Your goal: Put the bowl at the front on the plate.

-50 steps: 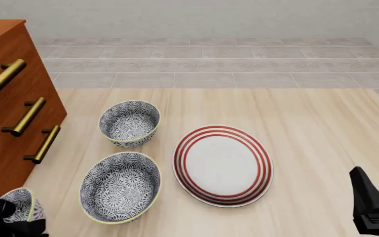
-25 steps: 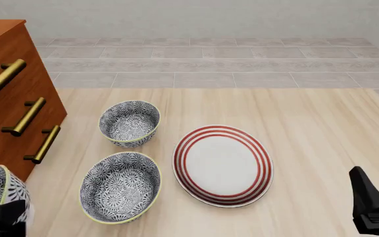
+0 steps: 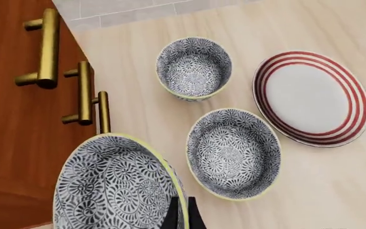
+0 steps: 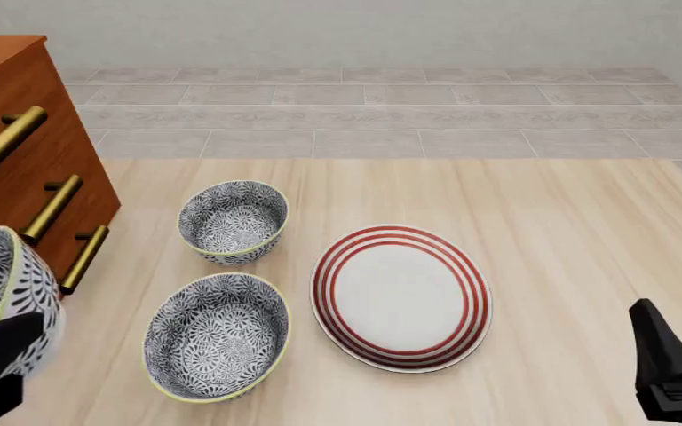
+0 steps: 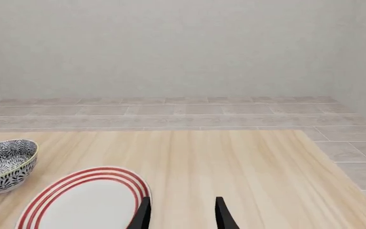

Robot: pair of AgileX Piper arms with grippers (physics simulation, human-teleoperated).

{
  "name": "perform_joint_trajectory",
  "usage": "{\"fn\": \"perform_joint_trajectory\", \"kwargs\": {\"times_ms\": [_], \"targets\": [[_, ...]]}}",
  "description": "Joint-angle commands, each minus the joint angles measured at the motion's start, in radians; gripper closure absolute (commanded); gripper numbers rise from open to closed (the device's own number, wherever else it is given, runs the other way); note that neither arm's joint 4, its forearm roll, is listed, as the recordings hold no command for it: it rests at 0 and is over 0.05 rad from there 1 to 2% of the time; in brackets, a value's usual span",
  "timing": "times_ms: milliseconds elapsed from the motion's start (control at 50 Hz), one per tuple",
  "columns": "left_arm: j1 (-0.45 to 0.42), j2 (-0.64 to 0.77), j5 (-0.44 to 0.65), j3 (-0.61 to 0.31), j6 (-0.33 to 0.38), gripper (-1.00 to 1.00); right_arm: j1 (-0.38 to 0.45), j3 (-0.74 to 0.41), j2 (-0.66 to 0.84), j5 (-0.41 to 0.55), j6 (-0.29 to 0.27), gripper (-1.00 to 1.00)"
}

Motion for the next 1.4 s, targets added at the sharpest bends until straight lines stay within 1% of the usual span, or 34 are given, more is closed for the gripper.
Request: {"fn": "perform_joint_trajectory", "kwargs": {"times_ms": [20,100,120,160,200,220,240,260,280,300,340,360,440,480,520,640,740,780,800,820,860,880,940,1060,1120,1240,1280,1400], "targets": [[-0.098,0.034,-0.031,-0.082,0.021,1.0,-0.001,-0.001,-0.002,0.001,0.002,-1.0],[-0.107,0.057,-0.052,-0.104,0.046,1.0,-0.002,0.0,-0.002,0.0,0.003,-1.0],[-0.125,0.065,-0.066,-0.118,0.061,1.0,-0.003,0.0,-0.001,-0.001,0.003,-1.0],[-0.142,0.083,-0.081,-0.138,0.066,1.0,-0.002,0.001,-0.001,-0.001,0.003,-1.0],[-0.146,0.102,-0.091,-0.157,0.075,1.0,-0.002,0.001,-0.001,-0.001,0.002,-1.0],[-0.163,0.109,-0.1,-0.163,0.079,1.0,-0.002,0.0,-0.001,-0.001,0.003,-1.0],[-0.156,0.116,-0.106,-0.167,0.091,1.0,-0.002,-0.001,-0.001,0.001,0.003,-1.0],[-0.164,0.125,-0.111,-0.172,0.088,1.0,-0.002,-0.002,-0.001,0.001,0.003,-1.0],[-0.183,0.131,-0.12,-0.176,0.098,1.0,-0.003,-0.002,-0.001,0.001,0.003,-1.0],[-0.169,0.138,-0.127,-0.177,0.1,1.0,-0.003,-0.002,-0.001,0.001,0.003,-1.0],[-0.174,0.149,-0.134,-0.182,0.103,1.0,-0.004,-0.003,-0.001,0.001,0.004,-1.0],[-0.188,0.156,-0.143,-0.188,0.12,1.0,-0.005,0.0,-0.001,-0.001,0.004,-1.0],[-0.217,0.186,-0.167,-0.209,0.144,1.0,-0.004,0.001,0.0,-0.003,0.004,-1.0],[-0.212,0.201,-0.177,-0.215,0.146,1.0,-0.003,0.001,0.0,-0.004,0.004,-1.0],[-0.222,0.213,-0.193,-0.225,0.17,1.0,-0.004,-0.001,0.001,-0.002,0.004,-1.0],[-0.25,0.268,-0.223,-0.272,0.201,1.0,-0.005,-0.001,0.001,-0.002,0.005,-1.0],[-0.28,0.309,-0.258,-0.274,0.229,1.0,-0.007,-0.001,0.0,-0.002,0.007,-1.0],[-0.303,0.324,-0.271,-0.277,0.255,1.0,-0.009,0.0,0.0,-0.003,0.007,-1.0],[-0.301,0.334,-0.274,-0.285,0.248,1.0,-0.009,0.001,-0.001,-0.004,0.006,-1.0],[-0.318,0.342,-0.281,-0.288,0.256,1.0,-0.008,0.001,-0.001,-0.004,0.005,-1.0],[-0.32,0.357,-0.292,-0.298,0.267,1.0,-0.006,0.0,-0.001,-0.003,0.002,-1.0],[-0.347,0.374,-0.303,-0.303,0.272,1.0,-0.006,0.0,-0.001,-0.002,0.002,-1.0],[-0.359,0.386,-0.316,-0.309,0.28,1.0,-0.005,0.0,-0.002,-0.001,0.001,-1.0],[-0.392,0.437,-0.356,-0.307,0.299,1.0,-0.005,-0.001,-0.002,-0.001,-0.002,-1.0],[-0.428,0.468,-0.379,-0.304,0.318,1.0,-0.004,-0.001,-0.001,-0.001,-0.003,-1.0],[-0.46,0.519,-0.419,-0.303,0.348,1.0,-0.004,0.0,0.0,-0.002,-0.004,-1.0],[-0.472,0.539,-0.427,-0.31,0.346,1.0,-0.003,-0.001,-0.001,-0.001,-0.005,-1.0],[-0.526,0.606,-0.463,-0.332,0.371,1.0,-0.002,0.001,0.0,-0.003,-0.008,-1.0]]}}
